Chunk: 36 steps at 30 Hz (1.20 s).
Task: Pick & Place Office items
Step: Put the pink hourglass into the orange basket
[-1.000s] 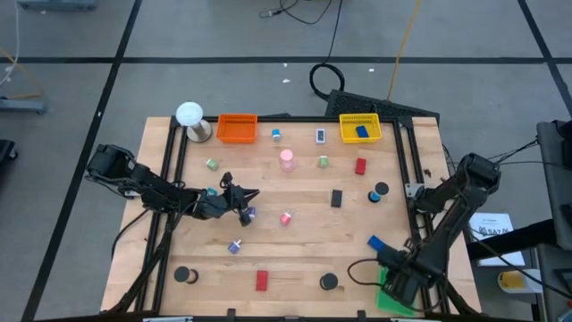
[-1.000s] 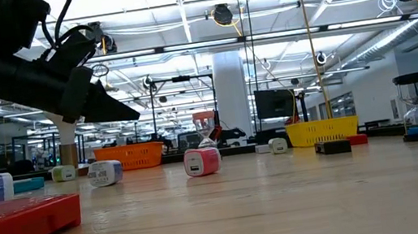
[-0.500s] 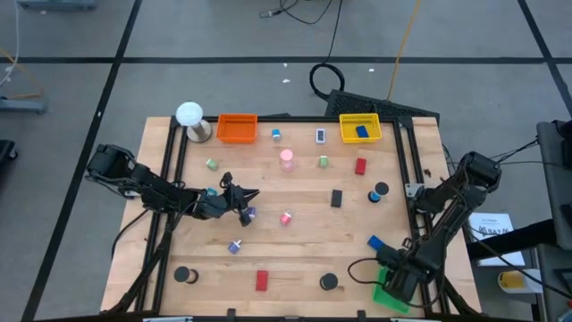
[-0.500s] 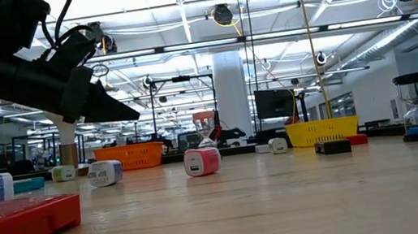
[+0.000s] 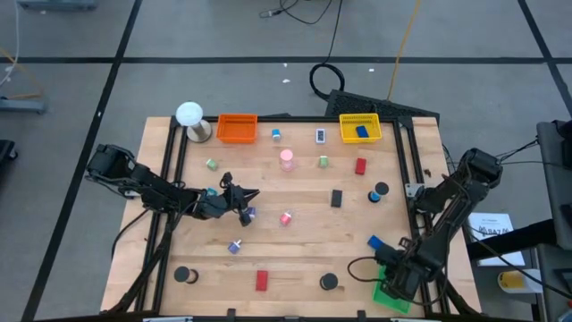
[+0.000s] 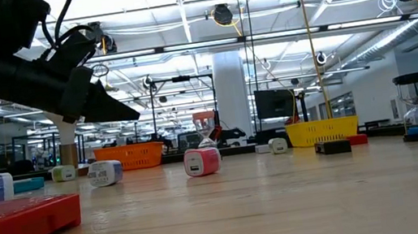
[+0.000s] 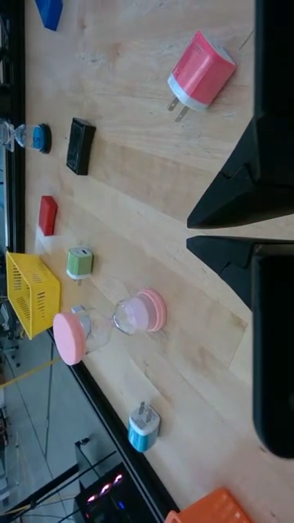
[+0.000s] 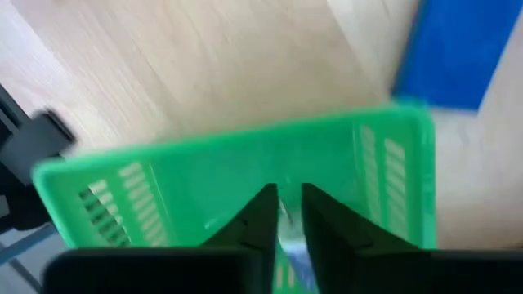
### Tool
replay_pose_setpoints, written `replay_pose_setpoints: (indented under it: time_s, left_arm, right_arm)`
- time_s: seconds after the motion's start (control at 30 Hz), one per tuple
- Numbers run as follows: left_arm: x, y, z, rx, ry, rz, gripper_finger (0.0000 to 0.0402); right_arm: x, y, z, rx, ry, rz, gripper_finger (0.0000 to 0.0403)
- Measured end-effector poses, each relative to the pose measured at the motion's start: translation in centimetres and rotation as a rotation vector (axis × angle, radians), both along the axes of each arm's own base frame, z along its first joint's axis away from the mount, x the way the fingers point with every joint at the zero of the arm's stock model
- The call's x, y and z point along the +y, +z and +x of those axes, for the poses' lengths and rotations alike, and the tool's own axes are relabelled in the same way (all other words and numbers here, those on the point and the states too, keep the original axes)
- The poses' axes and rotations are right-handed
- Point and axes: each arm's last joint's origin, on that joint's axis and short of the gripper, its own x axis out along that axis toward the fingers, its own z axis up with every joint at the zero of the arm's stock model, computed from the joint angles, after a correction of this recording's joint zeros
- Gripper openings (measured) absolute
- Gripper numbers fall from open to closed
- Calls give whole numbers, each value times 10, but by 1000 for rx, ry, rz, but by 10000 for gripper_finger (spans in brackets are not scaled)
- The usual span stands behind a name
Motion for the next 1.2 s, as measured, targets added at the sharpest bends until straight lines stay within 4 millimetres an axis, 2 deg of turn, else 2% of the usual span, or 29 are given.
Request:
replay_pose_setpoints:
  time_s: [0.1, 0.17, 0.6, 0.83, 1.2]
  left_arm:
    - [0, 0, 0, 0, 0, 0, 31]
    - [0, 0, 0, 0, 0, 0, 31]
    - [0, 0, 0, 0, 0, -1, 31]
    - [0, 0, 0, 0, 1, -2, 31]
    - [0, 0, 0, 0, 3, -5, 31]
  right_arm:
    - [-2, 0, 6, -30, 33, -7, 8]
    - [-4, 0, 9, -40, 48, -7, 2]
    - [-1, 5, 22, -143, 75, 36, 10]
    - [10, 12, 26, -148, 64, 176, 11]
    - [17, 4, 31, -175, 118, 176, 11]
